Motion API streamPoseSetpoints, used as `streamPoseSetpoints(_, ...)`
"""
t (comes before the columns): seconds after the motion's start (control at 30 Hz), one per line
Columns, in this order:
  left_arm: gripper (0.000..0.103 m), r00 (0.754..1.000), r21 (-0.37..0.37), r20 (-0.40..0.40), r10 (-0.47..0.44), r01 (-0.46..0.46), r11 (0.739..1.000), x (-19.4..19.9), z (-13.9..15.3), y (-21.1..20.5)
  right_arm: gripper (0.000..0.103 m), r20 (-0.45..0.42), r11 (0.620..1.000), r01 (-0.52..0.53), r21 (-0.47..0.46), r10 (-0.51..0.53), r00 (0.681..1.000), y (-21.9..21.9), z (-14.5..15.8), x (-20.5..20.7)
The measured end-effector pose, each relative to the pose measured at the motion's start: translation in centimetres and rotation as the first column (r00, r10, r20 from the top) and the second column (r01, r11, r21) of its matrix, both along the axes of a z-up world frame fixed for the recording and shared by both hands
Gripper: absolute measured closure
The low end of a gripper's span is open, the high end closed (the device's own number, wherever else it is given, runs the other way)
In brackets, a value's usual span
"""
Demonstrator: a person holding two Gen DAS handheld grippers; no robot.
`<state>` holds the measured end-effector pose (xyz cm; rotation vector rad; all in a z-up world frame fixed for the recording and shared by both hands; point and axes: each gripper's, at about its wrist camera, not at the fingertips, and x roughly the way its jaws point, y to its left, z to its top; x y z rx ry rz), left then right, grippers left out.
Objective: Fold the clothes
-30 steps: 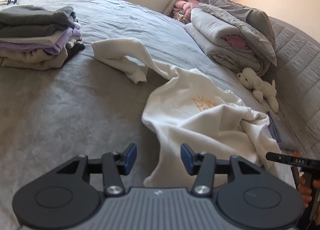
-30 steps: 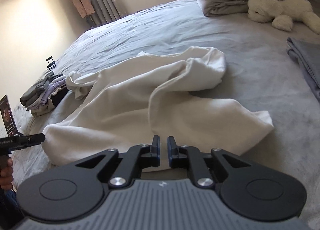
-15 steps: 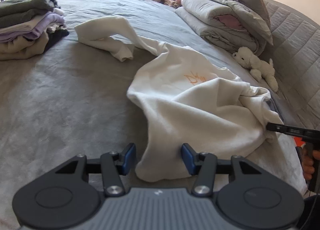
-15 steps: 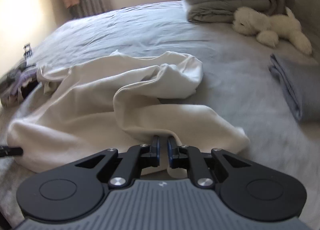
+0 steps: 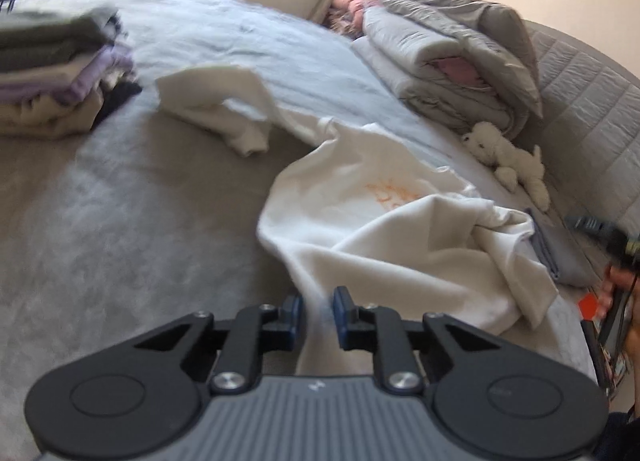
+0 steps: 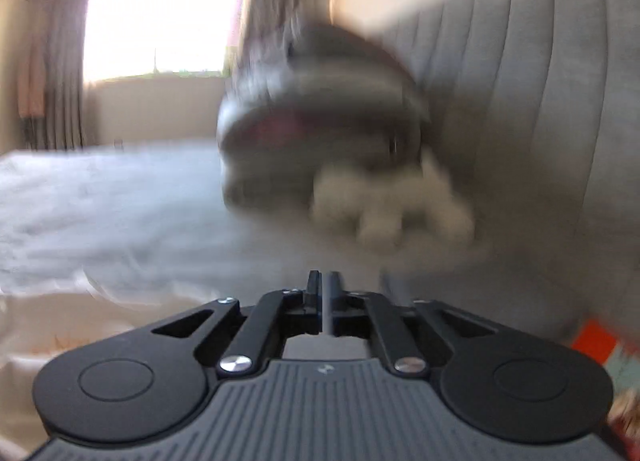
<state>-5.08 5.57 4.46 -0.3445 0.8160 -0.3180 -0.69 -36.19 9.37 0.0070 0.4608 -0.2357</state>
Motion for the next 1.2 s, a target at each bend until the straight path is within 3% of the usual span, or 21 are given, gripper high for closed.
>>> streamPoseSetpoints(0.07, 0.084, 1.000, -0.002, -0.012, -0.011, 0.011, 1.000, 0.0, -0.1, -0.1, 0.089, -0.131, 0.994, -0.094, 0.057, 0.101, 0.986, 0.2, -1.6, 0.6)
streamPoseSetpoints(0.13, 0.072, 1.000, 0.017, -0.006, -0.026, 0.026, 1.000, -0.2, -0.1, -0.4, 0.082, -0.175, 0.972, -0.223, 0.079, 0.233, 0.956, 1.8, -2.1, -0.5)
streamPoseSetpoints(0.17, 0.061, 0.999, 0.026, -0.004, -0.033, 0.034, 0.999, -0.3, -0.1, -0.6, 0.055, -0.179, 0.956, -0.287, 0.066, 0.294, 0.939, 2.8, -2.1, -1.7)
streamPoseSetpoints(0.23, 0.059, 0.999, 0.048, 0.000, -0.053, 0.053, 0.997, -0.5, -0.3, -1.1, 0.016, -0.198, 0.913, -0.407, 0.033, 0.405, 0.893, 4.7, -2.2, -3.7)
streamPoseSetpoints(0.27, 0.059, 0.998, 0.053, -0.003, -0.064, 0.064, 0.997, -0.5, -0.4, -1.3, 0.014, -0.226, 0.891, -0.454, 0.005, 0.443, 0.868, 5.6, -2.6, -4.1)
streamPoseSetpoints(0.33, 0.059, 0.997, 0.056, -0.016, -0.075, 0.076, 0.996, -0.4, -0.7, -1.7, 0.016, -0.291, 0.865, -0.500, -0.051, 0.466, 0.836, 6.7, -3.6, -4.3)
streamPoseSetpoints(0.4, 0.061, 0.996, 0.062, -0.020, -0.081, 0.082, 0.995, -0.4, -0.9, -2.0, 0.027, -0.353, 0.873, -0.481, -0.076, 0.427, 0.832, 6.9, -4.7, -3.1)
streamPoseSetpoints(0.47, 0.064, 0.997, 0.060, -0.012, -0.082, 0.083, 0.995, -0.4, -0.7, -2.0, 0.052, -0.389, 0.884, -0.460, -0.079, 0.397, 0.831, 6.8, -5.4, -2.2)
streamPoseSetpoints(0.5, 0.073, 0.997, 0.059, -0.008, -0.082, 0.083, 0.995, -0.4, -0.7, -2.0, 0.063, -0.394, 0.882, -0.464, -0.080, 0.399, 0.828, 6.7, -5.4, -1.8)
streamPoseSetpoints(0.53, 0.077, 0.997, 0.058, -0.003, -0.083, 0.083, 0.995, -0.5, -0.6, -2.0, 0.101, -0.390, 0.880, -0.467, -0.090, 0.401, 0.829, 6.7, -5.2, -1.7)
streamPoseSetpoints(0.6, 0.081, 0.997, 0.056, 0.005, -0.083, 0.082, 0.995, -0.5, -0.4, -2.0, 0.100, -0.285, 0.899, -0.413, -0.146, 0.362, 0.887, 6.1, -3.4, -2.3)
streamPoseSetpoints(0.7, 0.081, 0.997, 0.056, 0.011, -0.083, 0.082, 0.995, -0.4, -0.3, -1.9, 0.100, 0.027, 0.977, -0.174, -0.124, 0.178, 0.984, 2.7, 1.6, -3.2)
streamPoseSetpoints(0.77, 0.081, 0.997, 0.062, 0.008, -0.077, 0.077, 0.995, -0.3, -0.4, -1.9, 0.095, 0.134, 0.998, 0.040, -0.055, -0.032, 0.990, -0.3, 2.6, -1.5)
streamPoseSetpoints(0.8, 0.081, 0.997, 0.052, -0.005, -0.071, 0.071, 0.996, -0.1, -0.6, -1.8, 0.088, 0.133, 0.990, 0.127, -0.065, -0.117, 0.984, -1.3, 2.3, -0.5)
streamPoseSetpoints(0.83, 0.081, 0.998, 0.040, -0.020, -0.065, 0.065, 0.997, 0.0, -0.8, -1.6, 0.078, 0.079, 0.975, 0.179, -0.134, -0.169, 0.982, -1.5, 1.2, 0.5)
streamPoseSetpoints(0.87, 0.081, 0.998, 0.032, -0.026, -0.064, 0.065, 0.997, 0.1, -0.8, -1.5, 0.071, 0.015, 0.961, 0.203, -0.187, -0.203, 0.979, -1.6, 0.2, 1.2)
streamPoseSetpoints(0.9, 0.081, 0.997, 0.025, -0.031, -0.064, 0.065, 0.998, 0.1, -0.9, -1.4, 0.071, -0.058, 0.966, 0.176, -0.187, -0.189, 0.980, -1.5, -0.5, 1.2)
streamPoseSetpoints(0.97, 0.081, 0.997, 0.018, -0.032, -0.065, 0.065, 0.998, 0.2, -0.8, -1.3, 0.068, -0.111, 0.995, 0.065, -0.070, -0.072, 0.991, -1.4, -0.8, -0.5)
streamPoseSetpoints(1.03, 0.081, 0.997, 0.021, -0.026, -0.066, 0.067, 0.998, 0.1, -0.8, -1.3, 0.066, -0.181, 0.998, -0.046, 0.045, 0.054, 0.982, -1.4, -1.5, -1.7)
streamPoseSetpoints(1.13, 0.081, 0.997, 0.023, -0.027, -0.072, 0.072, 0.997, 0.2, -0.8, -1.4, 0.066, -0.295, 0.959, -0.187, 0.214, 0.246, 0.923, -1.3, -3.1, -2.9)
streamPoseSetpoints(1.2, 0.081, 0.997, 0.021, -0.026, -0.074, 0.075, 0.997, 0.2, -0.8, -1.4, 0.066, -0.347, 0.936, -0.244, 0.255, 0.324, 0.880, -1.0, -4.1, -3.1)
